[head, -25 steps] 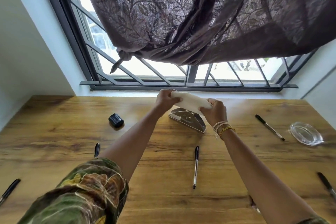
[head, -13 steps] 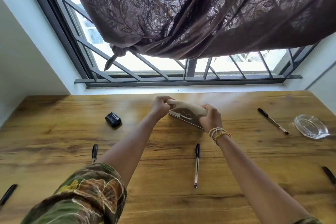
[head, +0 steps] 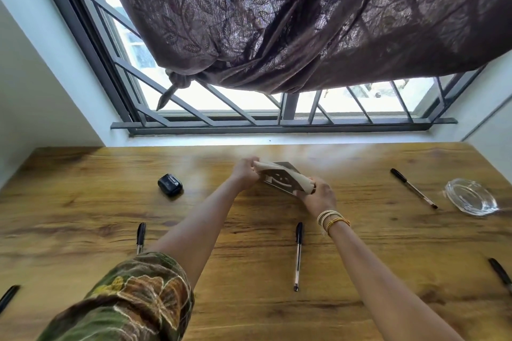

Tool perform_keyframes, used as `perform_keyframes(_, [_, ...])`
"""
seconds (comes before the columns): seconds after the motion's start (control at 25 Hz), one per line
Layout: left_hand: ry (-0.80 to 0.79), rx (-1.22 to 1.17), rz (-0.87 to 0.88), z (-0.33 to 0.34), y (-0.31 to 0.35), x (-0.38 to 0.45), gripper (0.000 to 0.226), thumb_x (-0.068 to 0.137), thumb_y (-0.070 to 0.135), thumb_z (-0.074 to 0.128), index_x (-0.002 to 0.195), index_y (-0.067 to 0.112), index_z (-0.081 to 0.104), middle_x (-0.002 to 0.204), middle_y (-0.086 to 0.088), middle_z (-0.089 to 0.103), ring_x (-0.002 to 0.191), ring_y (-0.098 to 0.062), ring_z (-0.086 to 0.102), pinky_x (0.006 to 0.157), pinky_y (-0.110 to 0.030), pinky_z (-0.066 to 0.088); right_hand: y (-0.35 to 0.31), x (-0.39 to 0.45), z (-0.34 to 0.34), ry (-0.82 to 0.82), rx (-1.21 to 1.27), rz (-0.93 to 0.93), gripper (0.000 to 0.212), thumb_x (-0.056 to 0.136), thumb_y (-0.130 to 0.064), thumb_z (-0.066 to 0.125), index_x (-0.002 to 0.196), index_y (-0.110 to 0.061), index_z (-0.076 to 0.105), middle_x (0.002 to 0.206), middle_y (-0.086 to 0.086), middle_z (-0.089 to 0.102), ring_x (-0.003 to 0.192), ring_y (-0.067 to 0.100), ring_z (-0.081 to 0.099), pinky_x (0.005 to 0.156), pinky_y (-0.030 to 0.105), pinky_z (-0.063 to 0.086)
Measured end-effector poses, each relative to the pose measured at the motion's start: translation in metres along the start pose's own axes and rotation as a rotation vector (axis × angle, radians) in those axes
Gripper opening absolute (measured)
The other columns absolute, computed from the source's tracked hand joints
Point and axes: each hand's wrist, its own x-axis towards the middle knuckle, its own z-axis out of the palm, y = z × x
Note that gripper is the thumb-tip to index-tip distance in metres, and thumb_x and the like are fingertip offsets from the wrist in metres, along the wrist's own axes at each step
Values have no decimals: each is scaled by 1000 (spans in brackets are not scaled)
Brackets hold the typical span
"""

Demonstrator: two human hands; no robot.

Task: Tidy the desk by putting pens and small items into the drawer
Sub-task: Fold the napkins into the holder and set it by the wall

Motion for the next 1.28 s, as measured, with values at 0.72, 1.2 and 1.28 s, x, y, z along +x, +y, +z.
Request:
perform_keyframes(0.72, [155, -203, -25, -47, -67, -150, 28, 69, 17, 86, 92, 20, 70, 87, -1, 72, 78, -18, 68, 64, -28, 53, -22, -59, 36, -267, 125, -250, 37, 73, -24, 81, 107, -19, 69, 92, -2, 71, 88, 16, 64, 72, 23, 45])
perform_keyframes(1.2, [267, -270, -85, -32, -69, -211, 35, 76, 23, 75, 110, 19, 66, 99, -4, 70, 93, -21, 66, 78, -31, 54, -25, -94, 32, -391, 67, -332, 42, 75, -17, 78, 115, -16, 65, 98, 0, 70, 90, 17, 63, 78, 26, 49])
perform_keyframes(1.28, [282, -362, -67, -37, -67, -228, 33, 79, 17, 75, 110, 23, 65, 103, -7, 72, 96, -23, 67, 82, -38, 55, -33, -98, 32, -438, 101, -343, 41, 74, -15, 79, 113, -15, 66, 97, 0, 71, 90, 17, 65, 80, 28, 52])
